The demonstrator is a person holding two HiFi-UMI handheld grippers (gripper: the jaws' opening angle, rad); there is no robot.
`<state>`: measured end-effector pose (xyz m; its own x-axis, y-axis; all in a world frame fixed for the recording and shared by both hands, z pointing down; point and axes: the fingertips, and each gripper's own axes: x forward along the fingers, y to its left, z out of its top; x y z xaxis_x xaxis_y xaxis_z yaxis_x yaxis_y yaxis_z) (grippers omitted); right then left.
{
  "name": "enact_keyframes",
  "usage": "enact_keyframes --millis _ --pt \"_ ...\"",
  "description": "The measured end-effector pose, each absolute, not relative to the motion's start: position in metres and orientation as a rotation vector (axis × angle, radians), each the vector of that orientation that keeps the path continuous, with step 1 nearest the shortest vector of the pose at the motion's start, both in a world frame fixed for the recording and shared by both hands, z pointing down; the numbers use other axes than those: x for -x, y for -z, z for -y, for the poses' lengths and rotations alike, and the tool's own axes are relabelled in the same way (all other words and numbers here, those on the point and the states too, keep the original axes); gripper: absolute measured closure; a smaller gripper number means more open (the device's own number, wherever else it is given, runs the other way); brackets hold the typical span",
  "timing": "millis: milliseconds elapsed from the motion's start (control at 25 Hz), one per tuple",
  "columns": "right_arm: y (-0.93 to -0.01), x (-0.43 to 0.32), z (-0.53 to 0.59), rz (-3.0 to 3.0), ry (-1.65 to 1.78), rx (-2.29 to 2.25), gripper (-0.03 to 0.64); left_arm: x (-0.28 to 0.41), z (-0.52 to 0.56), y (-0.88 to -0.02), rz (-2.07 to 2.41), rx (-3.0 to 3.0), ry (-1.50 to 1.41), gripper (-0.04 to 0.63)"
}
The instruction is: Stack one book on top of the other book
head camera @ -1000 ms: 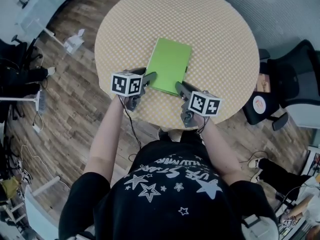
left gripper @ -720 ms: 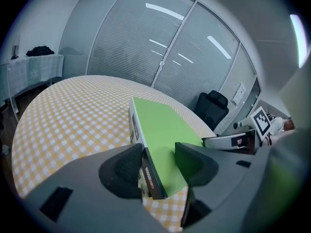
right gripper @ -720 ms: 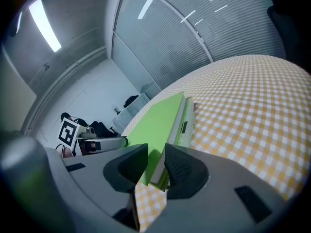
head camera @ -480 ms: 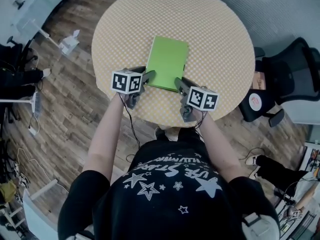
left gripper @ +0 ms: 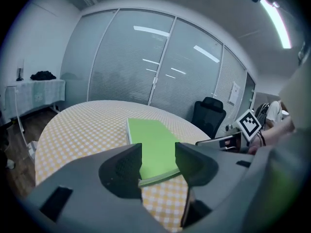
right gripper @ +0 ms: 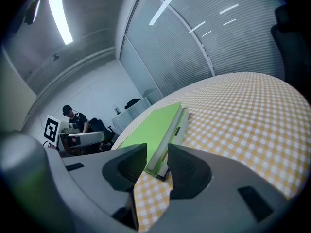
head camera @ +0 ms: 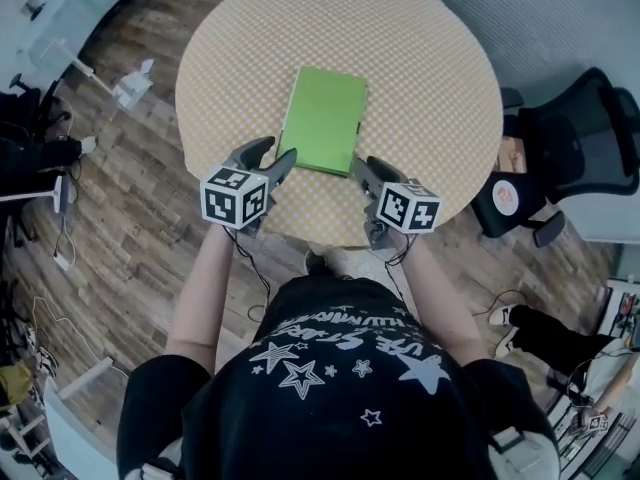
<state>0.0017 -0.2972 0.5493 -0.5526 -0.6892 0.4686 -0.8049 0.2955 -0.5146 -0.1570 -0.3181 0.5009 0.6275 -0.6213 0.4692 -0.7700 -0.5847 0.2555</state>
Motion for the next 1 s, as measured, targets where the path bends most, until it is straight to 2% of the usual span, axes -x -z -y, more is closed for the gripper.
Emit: enact_keyframes --millis 480,840,1000 --pt "-0.459 -0.027 0.25 2.628 -0.867 -1.43 0.488 0.105 0.247 -0.431 1.305 -2.465 -0.318 0.385" --pt "-0.404 -0.03 0.18 2.741 -0.753 -1.341 0.497 0.094 0.181 -0.394 1.478 -2.428 -0.26 0.524" --pt "-0.395 -0.036 0.154 2.764 -0.733 -1.298 0.508 0.085 0.152 -0.385 1.518 -2.424 -0.256 0.557"
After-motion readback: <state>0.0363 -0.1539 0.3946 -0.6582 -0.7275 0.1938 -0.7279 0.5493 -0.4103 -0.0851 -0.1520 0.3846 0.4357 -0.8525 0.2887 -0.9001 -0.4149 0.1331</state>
